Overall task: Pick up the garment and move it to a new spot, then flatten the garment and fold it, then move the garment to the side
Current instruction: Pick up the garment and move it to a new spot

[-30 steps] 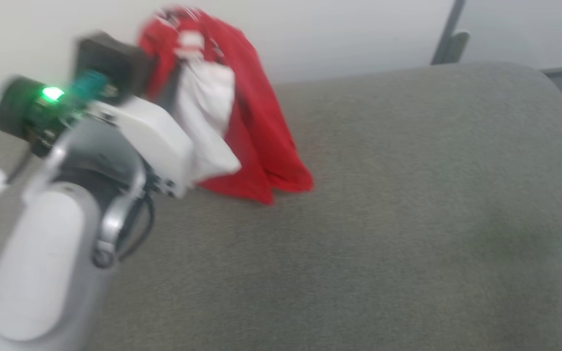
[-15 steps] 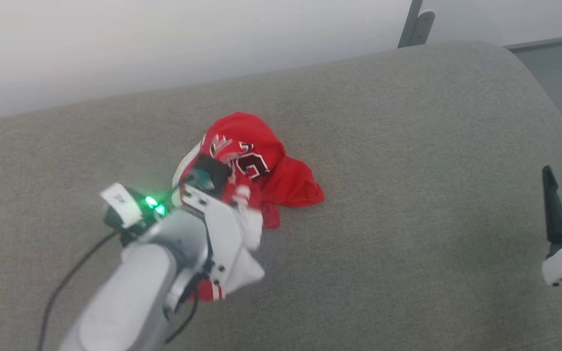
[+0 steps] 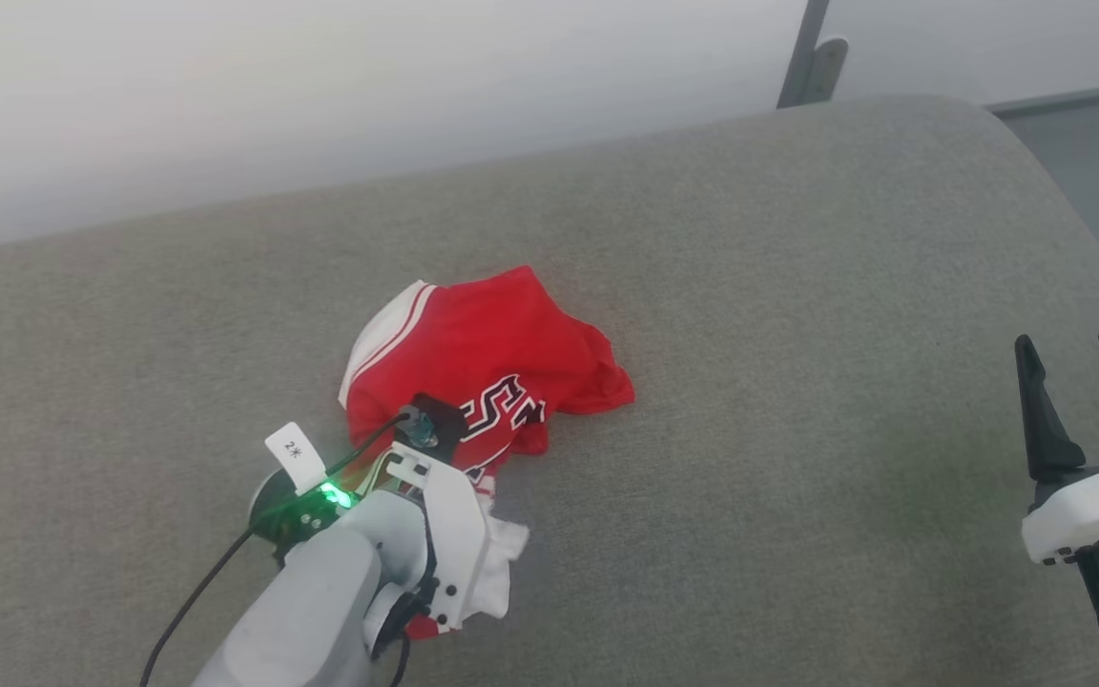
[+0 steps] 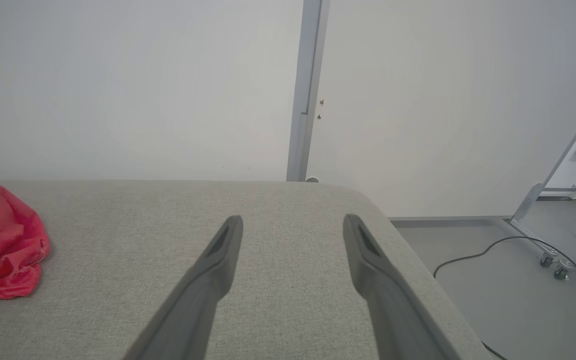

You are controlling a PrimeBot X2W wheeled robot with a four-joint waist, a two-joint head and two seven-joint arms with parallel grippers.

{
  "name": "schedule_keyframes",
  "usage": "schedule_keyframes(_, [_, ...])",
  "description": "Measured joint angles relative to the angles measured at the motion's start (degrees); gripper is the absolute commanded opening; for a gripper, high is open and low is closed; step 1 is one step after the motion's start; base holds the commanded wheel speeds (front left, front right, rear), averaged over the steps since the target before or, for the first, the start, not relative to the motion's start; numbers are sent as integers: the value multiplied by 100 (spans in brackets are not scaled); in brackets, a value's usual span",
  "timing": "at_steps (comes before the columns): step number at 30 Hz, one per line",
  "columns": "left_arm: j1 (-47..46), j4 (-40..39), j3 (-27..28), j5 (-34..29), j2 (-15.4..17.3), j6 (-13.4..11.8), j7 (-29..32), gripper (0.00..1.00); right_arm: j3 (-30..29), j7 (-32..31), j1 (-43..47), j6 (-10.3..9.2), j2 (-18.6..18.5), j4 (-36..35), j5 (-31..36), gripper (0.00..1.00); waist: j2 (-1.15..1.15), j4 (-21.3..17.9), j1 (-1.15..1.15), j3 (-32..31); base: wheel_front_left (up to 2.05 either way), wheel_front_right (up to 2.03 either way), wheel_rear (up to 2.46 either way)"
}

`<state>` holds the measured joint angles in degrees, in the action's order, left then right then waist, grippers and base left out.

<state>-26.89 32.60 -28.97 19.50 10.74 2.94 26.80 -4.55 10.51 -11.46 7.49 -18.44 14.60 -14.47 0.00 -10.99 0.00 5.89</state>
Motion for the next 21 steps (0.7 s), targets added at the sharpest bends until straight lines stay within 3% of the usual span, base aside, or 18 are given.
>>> schedule_keyframes(1, [-43,83,-2,34,-33,48,-47,44,15,0,0,1,2,7,13,100,0,17,0,-20,0,0,0])
schedule_keyframes(3, [-85,170,-18,76,-79,108,-174,100,19,0,1,0,-4,24,42,100,0,61,0,-64,0,0,0])
schedule_keyframes(10, [-264,10,46,301,-105,246,-421,100,-20,-45,54,0,13,5,122,100,0,269,0,-294,0,0,0])
schedule_keyframes(15, [-220,-509,203,516,69,286,-497,100,-80,-96,145,0,88,-52,242,100,0,441,0,-497,0,0,0])
schedule_keyframes(21, [191,-1334,620,612,456,85,-976,100,-119,-93,293,1,208,-115,304,100,0,665,0,-664,0,0,0])
